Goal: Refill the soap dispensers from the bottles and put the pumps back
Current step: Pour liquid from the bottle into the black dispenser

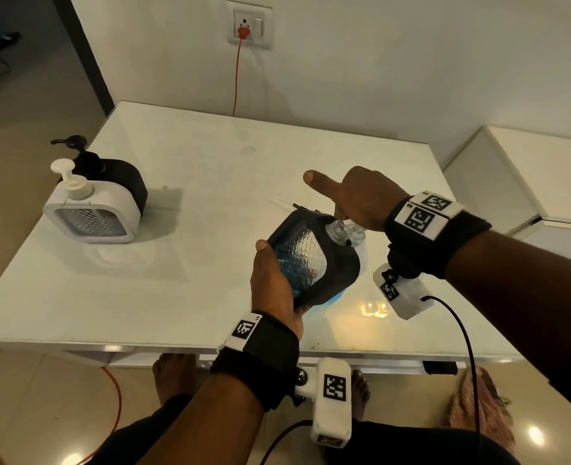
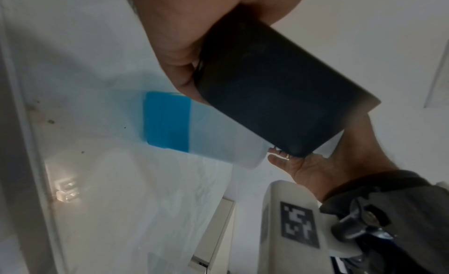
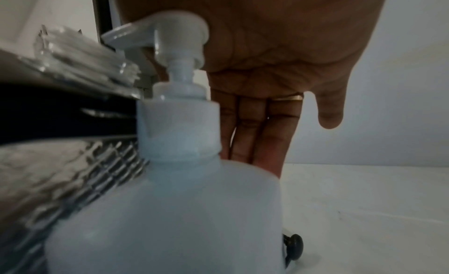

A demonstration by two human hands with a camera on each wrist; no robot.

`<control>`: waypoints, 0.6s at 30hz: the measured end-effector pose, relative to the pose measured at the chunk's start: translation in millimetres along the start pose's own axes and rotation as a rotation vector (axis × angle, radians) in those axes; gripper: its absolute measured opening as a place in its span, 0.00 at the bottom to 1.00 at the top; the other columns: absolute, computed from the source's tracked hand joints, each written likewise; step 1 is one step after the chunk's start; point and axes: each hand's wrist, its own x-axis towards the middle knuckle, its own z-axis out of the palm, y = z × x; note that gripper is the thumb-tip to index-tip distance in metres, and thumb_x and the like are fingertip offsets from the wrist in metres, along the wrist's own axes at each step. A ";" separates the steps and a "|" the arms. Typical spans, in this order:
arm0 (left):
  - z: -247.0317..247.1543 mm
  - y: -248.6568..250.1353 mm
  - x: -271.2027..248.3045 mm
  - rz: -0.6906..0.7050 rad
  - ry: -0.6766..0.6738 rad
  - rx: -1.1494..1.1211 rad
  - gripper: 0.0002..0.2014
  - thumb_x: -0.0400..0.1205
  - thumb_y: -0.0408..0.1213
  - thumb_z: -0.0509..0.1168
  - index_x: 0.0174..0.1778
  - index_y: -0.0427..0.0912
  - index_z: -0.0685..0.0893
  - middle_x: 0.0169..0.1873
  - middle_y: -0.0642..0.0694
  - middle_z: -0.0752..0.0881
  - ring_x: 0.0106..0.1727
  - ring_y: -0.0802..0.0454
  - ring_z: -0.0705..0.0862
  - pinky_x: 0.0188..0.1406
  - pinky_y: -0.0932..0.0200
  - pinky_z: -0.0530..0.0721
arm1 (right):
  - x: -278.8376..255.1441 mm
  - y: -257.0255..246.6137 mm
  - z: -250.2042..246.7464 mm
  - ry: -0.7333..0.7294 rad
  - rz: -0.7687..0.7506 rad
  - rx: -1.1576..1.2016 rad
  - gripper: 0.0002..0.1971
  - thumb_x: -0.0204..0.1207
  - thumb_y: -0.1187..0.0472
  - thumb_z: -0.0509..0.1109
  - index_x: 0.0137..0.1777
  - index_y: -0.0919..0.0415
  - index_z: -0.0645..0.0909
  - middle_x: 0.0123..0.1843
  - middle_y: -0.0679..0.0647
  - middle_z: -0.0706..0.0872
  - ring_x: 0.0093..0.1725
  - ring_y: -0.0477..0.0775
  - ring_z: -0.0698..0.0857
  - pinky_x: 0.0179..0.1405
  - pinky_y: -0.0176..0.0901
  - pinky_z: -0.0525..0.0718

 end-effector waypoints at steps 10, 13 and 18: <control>1.5 2.0 -4.8 0.000 0.008 -0.001 0.27 0.90 0.68 0.48 0.74 0.58 0.81 0.68 0.42 0.87 0.65 0.36 0.87 0.50 0.44 0.91 | -4.4 -0.4 3.8 0.078 0.014 -0.088 0.44 0.74 0.20 0.51 0.32 0.63 0.82 0.35 0.56 0.89 0.39 0.60 0.87 0.56 0.60 0.85; 0.6 0.1 -2.4 0.007 0.015 0.002 0.28 0.90 0.68 0.49 0.76 0.58 0.81 0.69 0.41 0.87 0.66 0.36 0.87 0.53 0.42 0.92 | -0.5 -1.4 -1.9 -0.006 0.001 -0.050 0.51 0.73 0.18 0.48 0.39 0.70 0.88 0.38 0.61 0.92 0.42 0.63 0.90 0.58 0.59 0.85; 1.1 0.3 -1.0 0.005 0.021 0.004 0.29 0.90 0.69 0.48 0.76 0.58 0.80 0.69 0.41 0.86 0.66 0.36 0.87 0.52 0.44 0.92 | -0.9 -4.7 -1.2 0.007 0.011 -0.099 0.43 0.77 0.22 0.54 0.33 0.65 0.84 0.33 0.58 0.87 0.38 0.61 0.86 0.54 0.57 0.85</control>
